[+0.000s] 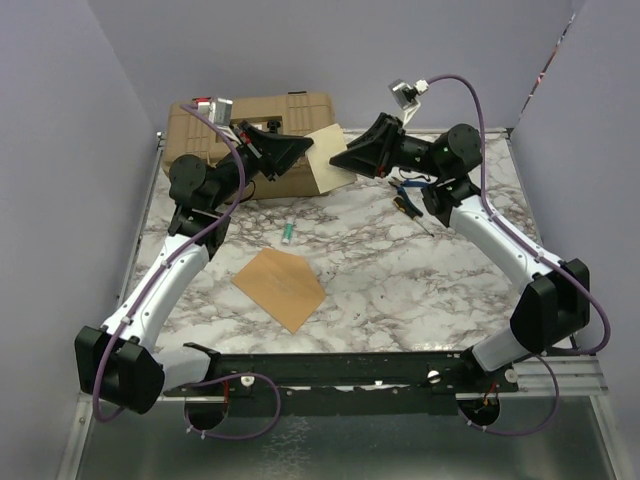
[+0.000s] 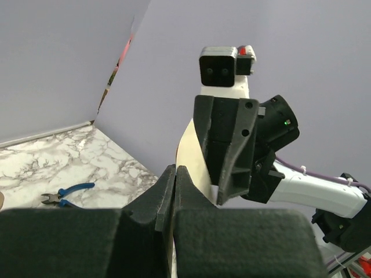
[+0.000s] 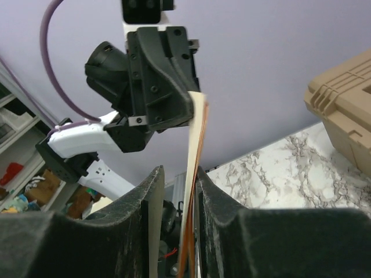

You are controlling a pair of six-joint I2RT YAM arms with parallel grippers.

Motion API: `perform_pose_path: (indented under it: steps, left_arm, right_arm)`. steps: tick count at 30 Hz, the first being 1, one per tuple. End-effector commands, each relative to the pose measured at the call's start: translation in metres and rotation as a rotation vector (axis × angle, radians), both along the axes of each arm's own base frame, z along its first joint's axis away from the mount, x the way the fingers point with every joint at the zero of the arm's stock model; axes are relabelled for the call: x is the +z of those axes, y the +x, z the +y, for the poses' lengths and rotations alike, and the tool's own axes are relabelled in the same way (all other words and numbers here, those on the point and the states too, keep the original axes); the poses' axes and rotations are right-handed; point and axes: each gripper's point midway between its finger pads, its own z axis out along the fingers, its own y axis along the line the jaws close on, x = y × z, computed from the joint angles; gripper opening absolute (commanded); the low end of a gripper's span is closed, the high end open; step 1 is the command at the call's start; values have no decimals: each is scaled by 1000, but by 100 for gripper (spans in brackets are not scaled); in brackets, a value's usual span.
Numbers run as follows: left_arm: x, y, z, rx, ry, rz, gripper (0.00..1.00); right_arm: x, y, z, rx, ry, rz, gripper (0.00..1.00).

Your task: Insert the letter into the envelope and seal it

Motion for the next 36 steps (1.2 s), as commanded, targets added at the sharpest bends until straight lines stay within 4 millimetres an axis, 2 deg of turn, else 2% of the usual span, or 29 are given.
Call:
perform_pose_path:
  steps: [1,3,7,11,12,13,15,16,18,21,24,26,31,34,36]
  left_arm:
    - [7,-11,6,6,-10,-40,0]
    - [6,-10,7,16,-14,-37,0]
    - [6,-8,9,32,-24,-29,0]
    - [2,-3,11,53,-27,-2,1]
    - [-3,0,12,66,-21,18,9]
    - [-8,4,13,85,-10,39,23]
    - [-30,17,18,154,40,118,63]
    - [-47,24,23,204,84,176,76]
    - [-87,34,38,314,184,293,85]
    - [-153,35,68,474,311,487,90]
    - [-214,22,95,591,411,677,90]
    - [-252,8,111,660,473,807,83]
    - [-323,-36,124,677,527,1078,49]
    - [-363,-71,145,766,591,1270,28]
    - [-383,-87,148,761,637,1351,21]
  right_arm:
    - [-12,23,-4,-56,-5,77,30]
    - [-15,25,-3,-58,-12,88,28]
    - [-16,20,-3,-21,-13,77,1]
    - [-19,20,-3,-24,-28,71,0]
    - [-22,22,-3,-37,-39,74,0]
    - [-24,25,-3,-53,-52,79,0]
    - [-39,38,-2,-109,-108,104,0]
    - [-51,46,-2,-147,-148,122,0]
    - [-80,62,-5,-220,-241,159,0]
    - [-128,75,-9,-285,-365,220,0]
    - [-171,74,-7,-298,-434,290,0]
    - [-200,66,1,-291,-491,318,0]
    - [-258,34,35,-210,-620,350,0]
    - [-292,18,50,-171,-697,397,0]
    - [-309,13,57,-160,-731,414,0]
